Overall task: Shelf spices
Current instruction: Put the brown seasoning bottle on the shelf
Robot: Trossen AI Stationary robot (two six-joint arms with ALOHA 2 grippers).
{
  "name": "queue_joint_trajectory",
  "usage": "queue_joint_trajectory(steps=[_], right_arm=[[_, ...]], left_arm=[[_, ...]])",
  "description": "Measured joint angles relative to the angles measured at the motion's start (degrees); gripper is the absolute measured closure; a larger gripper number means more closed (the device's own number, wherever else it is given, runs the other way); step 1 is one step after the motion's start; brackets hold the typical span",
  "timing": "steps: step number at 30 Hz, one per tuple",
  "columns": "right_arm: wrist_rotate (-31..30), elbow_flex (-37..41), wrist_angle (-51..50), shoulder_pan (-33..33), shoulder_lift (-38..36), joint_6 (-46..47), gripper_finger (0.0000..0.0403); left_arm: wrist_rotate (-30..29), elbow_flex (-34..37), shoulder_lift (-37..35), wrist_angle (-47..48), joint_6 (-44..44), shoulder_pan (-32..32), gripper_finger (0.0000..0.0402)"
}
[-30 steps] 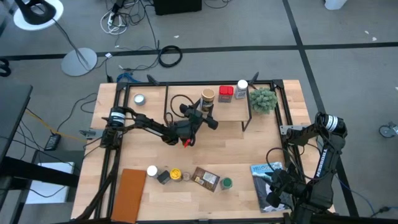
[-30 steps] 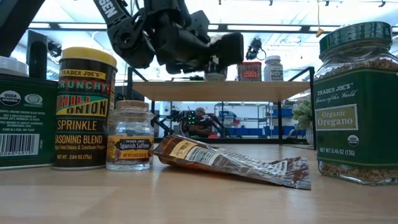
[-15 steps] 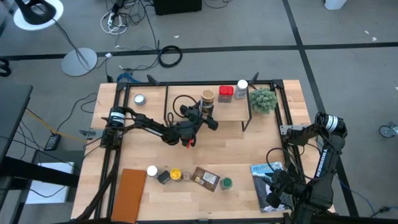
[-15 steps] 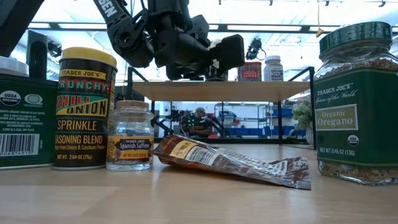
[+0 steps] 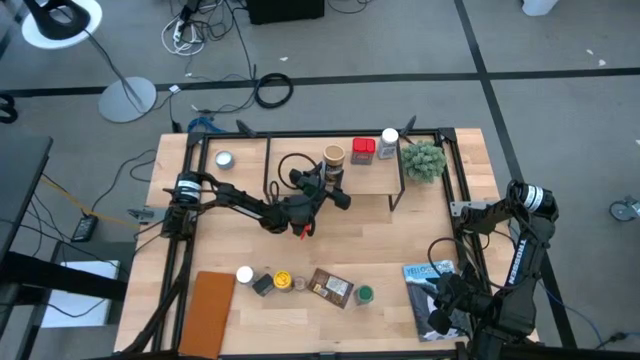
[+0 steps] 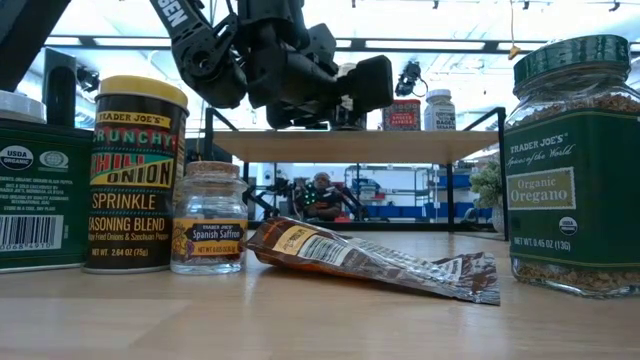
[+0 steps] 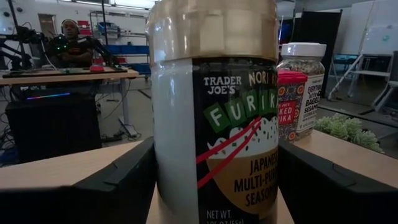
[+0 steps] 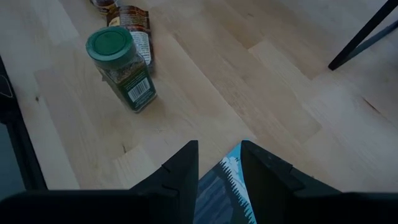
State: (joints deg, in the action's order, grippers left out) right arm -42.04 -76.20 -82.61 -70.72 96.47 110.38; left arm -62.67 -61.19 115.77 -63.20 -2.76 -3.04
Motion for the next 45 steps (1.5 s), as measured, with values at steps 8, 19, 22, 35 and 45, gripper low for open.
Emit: queue_joint_trajectory(steps=[8, 19, 22, 35, 45], right_arm=[[0.0, 0.0, 0.0, 0.0, 0.0, 0.0, 0.0284], [0.0, 0.0, 0.0, 0.0, 0.0, 0.0, 0.0284], [0.0, 0.0, 0.1, 0.0, 0.0, 0.0, 0.0284], [0.0, 0.0, 0.4, 0.0, 0.0, -0.6, 0.0284], [0.0, 0.0, 0.5, 0.0, 0.0, -0.6, 0.0284]], left_arm=[[-0.1, 0.1, 0.0, 0.4, 0.0, -0.1, 0.0102], [0.2, 0.1, 0.0, 0.2, 0.0, -0.1, 0.0101], [0.2, 0.1, 0.0, 0.2, 0.0, -0.1, 0.0099], [0.1, 0.1, 0.0, 0.2, -3.1, -0.4, 0.0007], [-8.3, 0.1, 0.0, -0.4, -5.6, -1.4, 0.0013]])
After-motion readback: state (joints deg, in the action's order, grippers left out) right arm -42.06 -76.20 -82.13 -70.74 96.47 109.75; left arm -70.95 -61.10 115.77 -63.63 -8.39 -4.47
